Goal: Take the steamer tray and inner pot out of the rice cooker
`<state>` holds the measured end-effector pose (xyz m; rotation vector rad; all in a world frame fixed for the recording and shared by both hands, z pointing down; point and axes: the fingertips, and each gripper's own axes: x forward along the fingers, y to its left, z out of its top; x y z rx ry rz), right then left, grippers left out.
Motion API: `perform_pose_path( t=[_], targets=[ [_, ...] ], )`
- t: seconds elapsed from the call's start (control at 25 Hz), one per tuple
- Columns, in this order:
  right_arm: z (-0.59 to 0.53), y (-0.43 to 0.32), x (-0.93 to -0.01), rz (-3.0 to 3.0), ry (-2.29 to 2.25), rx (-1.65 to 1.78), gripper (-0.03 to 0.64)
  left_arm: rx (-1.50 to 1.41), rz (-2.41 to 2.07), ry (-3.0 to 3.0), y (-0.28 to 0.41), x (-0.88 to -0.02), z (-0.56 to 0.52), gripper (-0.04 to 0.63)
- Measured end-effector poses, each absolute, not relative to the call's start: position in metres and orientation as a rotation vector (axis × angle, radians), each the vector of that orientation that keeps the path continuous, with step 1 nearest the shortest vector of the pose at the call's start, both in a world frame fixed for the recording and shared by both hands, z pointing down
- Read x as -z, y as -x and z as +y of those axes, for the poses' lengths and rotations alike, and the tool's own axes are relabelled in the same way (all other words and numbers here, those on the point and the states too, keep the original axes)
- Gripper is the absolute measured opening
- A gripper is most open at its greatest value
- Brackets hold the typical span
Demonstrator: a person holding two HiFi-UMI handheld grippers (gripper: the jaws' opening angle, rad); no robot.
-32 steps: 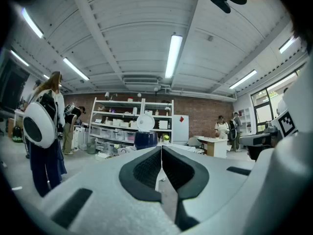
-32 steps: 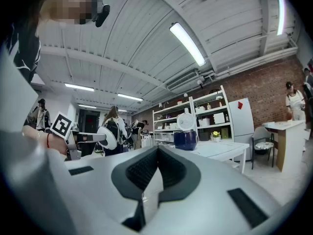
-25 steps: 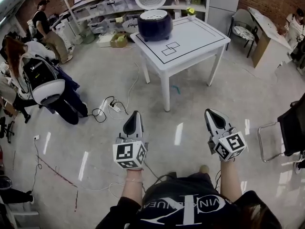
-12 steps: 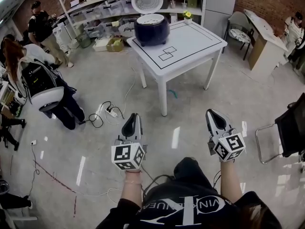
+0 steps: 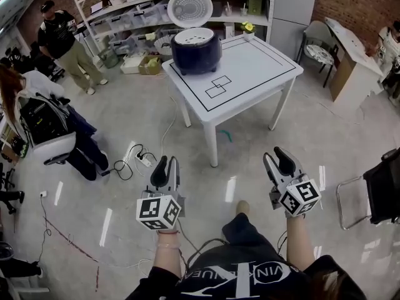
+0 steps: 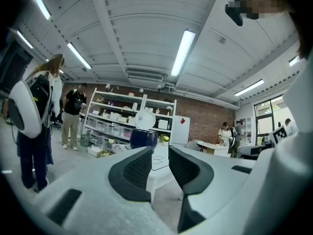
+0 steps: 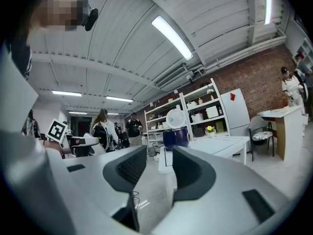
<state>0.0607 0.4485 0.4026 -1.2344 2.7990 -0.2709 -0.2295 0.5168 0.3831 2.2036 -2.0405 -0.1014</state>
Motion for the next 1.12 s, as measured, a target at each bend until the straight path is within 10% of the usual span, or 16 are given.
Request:
perform_pose_path(
  t=[1.12],
  targets=[
    [0.181, -0.071, -0.405, 2.911, 0.990, 0.297, 0.147, 0.115, -2.121, -2.136, 0.187, -0.374, 0.249, 0.080]
  ],
)
